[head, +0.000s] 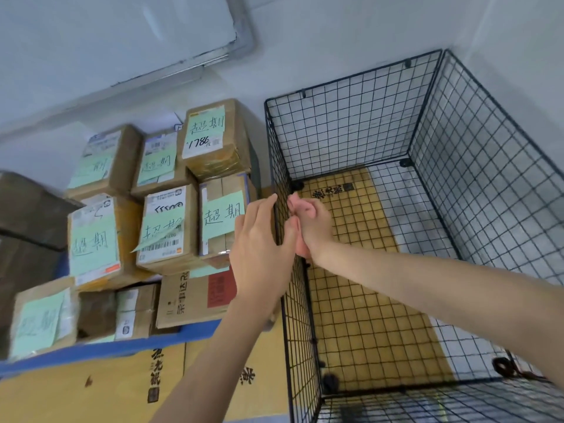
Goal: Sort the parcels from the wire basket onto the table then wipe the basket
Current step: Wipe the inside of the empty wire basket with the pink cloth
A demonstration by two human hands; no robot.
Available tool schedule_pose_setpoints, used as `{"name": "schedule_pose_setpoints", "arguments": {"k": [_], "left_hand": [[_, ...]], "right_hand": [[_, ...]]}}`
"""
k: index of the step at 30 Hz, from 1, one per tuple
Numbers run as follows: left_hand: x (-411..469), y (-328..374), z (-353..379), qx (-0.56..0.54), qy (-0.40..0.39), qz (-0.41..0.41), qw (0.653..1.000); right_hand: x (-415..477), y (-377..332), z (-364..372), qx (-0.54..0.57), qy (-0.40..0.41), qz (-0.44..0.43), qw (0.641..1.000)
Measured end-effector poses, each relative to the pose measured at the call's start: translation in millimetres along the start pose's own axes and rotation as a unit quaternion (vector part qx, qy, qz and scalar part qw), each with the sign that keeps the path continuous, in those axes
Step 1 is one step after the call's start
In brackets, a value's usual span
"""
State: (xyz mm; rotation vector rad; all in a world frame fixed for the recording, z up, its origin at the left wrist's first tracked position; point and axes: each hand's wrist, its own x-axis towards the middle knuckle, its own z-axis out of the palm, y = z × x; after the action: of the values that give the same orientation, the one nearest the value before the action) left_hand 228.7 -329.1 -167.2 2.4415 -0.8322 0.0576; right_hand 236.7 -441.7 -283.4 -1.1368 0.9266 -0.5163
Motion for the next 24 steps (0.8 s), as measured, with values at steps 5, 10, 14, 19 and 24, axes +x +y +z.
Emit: {"name": "schedule_pose_setpoints", "arguments": {"k": [5,10,14,19,24], "left_hand": [[-3,-1,-5,-0.015,0.008,0.002,1.0],[-24,-5,-11,-0.033,0.006,0.011,0.999],[-36,-4,-10,-0.033,0.014,0.014,0.999],[-37,-7,-7,-0.017,0.008,0.012,1.0],[-37,-9,-6,-0.003,0.013,0.021,1.0]], "right_hand": [[-49,-43,-2,0.024,-0.04,-0.075,0.996],[-88,-45,-12,0.012,-0.059,-0.136,0.989],[-91,-24,-18,-0.004,-0.054,-0.113,0.992],[-80,14,-16,-0.042,-0.004,-0.044,0.998],[-60,53,-14,-0.102,0.011,-0.017,0.995]]}}
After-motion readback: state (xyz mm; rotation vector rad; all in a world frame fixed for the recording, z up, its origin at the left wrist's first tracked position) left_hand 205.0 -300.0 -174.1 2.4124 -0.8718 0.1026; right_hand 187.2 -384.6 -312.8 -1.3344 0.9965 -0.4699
